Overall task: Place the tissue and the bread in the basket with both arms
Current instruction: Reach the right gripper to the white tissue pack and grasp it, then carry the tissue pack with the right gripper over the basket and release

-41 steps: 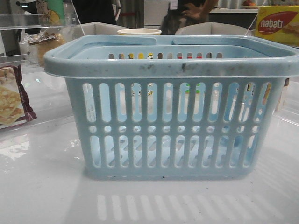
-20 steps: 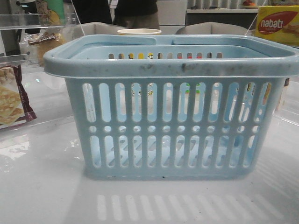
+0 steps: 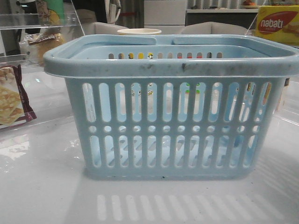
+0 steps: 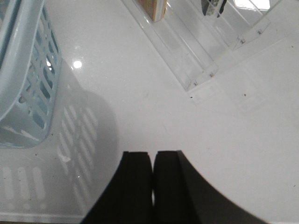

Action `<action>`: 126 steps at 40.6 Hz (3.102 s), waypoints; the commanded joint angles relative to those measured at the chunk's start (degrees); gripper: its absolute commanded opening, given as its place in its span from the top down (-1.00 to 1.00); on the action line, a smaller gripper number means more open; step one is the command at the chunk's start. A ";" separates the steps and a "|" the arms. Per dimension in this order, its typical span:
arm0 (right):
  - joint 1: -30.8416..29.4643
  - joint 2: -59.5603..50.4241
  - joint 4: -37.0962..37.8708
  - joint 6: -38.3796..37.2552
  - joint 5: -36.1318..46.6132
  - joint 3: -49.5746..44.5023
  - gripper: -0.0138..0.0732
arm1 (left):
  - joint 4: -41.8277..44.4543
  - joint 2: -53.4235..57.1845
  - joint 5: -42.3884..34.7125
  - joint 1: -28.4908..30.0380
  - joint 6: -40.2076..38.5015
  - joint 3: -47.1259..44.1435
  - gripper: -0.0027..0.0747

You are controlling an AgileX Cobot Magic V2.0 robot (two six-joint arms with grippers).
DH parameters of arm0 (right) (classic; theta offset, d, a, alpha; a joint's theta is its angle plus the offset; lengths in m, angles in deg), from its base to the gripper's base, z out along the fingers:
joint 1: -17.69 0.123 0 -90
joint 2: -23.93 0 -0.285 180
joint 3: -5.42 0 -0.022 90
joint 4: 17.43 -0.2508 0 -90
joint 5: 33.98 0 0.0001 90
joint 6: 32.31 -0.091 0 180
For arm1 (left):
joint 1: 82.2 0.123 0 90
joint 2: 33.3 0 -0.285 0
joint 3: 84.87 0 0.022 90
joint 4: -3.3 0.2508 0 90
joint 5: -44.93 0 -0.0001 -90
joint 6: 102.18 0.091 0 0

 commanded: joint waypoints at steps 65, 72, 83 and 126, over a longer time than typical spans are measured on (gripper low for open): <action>-11.09 51.85 1.36 -0.61 31.94 30.80 -0.19 | -2.85 -1.02 -5.42 -17.28 1.57 1.72 -0.24; -11.09 51.65 1.41 -0.61 32.19 30.80 0.32 | -2.85 -1.02 -5.42 -17.28 1.57 1.72 -0.24; -9.55 44.14 0.17 -0.61 28.25 30.80 0.39 | -2.85 -1.02 -5.32 -17.28 1.57 1.72 -0.24; 30.40 39.00 -7.12 -0.61 13.84 30.80 -0.29 | -2.85 -1.02 -5.32 -17.28 1.57 1.72 -0.24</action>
